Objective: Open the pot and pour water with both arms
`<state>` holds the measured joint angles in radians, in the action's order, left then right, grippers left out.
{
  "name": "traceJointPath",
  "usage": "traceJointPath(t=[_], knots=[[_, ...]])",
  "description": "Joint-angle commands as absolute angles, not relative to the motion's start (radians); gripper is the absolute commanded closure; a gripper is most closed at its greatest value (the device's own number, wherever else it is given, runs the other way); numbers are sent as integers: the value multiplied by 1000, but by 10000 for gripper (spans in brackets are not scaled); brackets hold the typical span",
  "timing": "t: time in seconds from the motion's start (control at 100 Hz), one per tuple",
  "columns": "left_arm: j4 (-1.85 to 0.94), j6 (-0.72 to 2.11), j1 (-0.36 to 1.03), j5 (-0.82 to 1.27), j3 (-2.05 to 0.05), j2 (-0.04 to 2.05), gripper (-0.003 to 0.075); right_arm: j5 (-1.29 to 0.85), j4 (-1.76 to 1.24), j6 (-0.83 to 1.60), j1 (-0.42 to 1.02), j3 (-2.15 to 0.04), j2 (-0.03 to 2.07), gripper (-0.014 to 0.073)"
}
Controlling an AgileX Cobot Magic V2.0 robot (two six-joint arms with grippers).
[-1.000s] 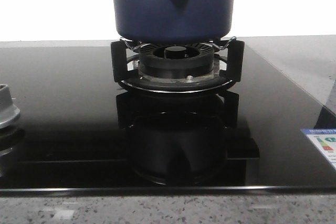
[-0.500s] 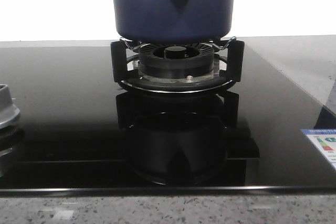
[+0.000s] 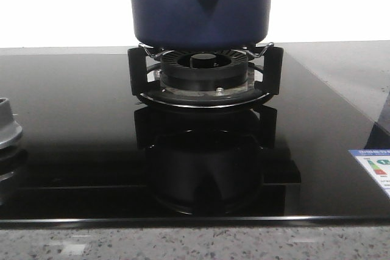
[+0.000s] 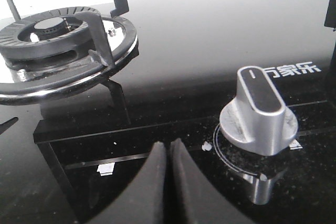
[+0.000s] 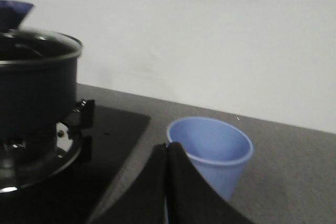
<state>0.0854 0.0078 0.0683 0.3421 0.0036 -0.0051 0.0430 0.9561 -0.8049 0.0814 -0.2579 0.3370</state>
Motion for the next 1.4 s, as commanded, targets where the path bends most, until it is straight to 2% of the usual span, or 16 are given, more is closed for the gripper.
traceJointPath(t=[0.0,0.1,0.19,0.32,0.41,0.55,0.83,1.02,1.39], knots=[[88,0,64,300,46,-26,741,0,933,-779,83,-273,339,657],[88,0,64,300,46,-26,741,-18,922,-779,86,-244,328,657],[84,0,64,298,46,-26,741,-32,776,-717,84,-191,297,657],[84,0,64,298,46,-26,741,-80,349,-328,78,-105,247,657],[84,0,64,298,46,-26,741,-62,238,-188,49,-47,214,657],[84,0,64,298,46,-26,741,11,215,-178,-17,41,155,657],[84,0,64,298,46,-26,741,-147,128,-174,-118,39,67,657],[84,0,64,298,46,-26,741,-294,130,-174,-120,40,11,657],[84,0,64,298,46,-26,741,-305,150,-174,-120,40,-30,657]])
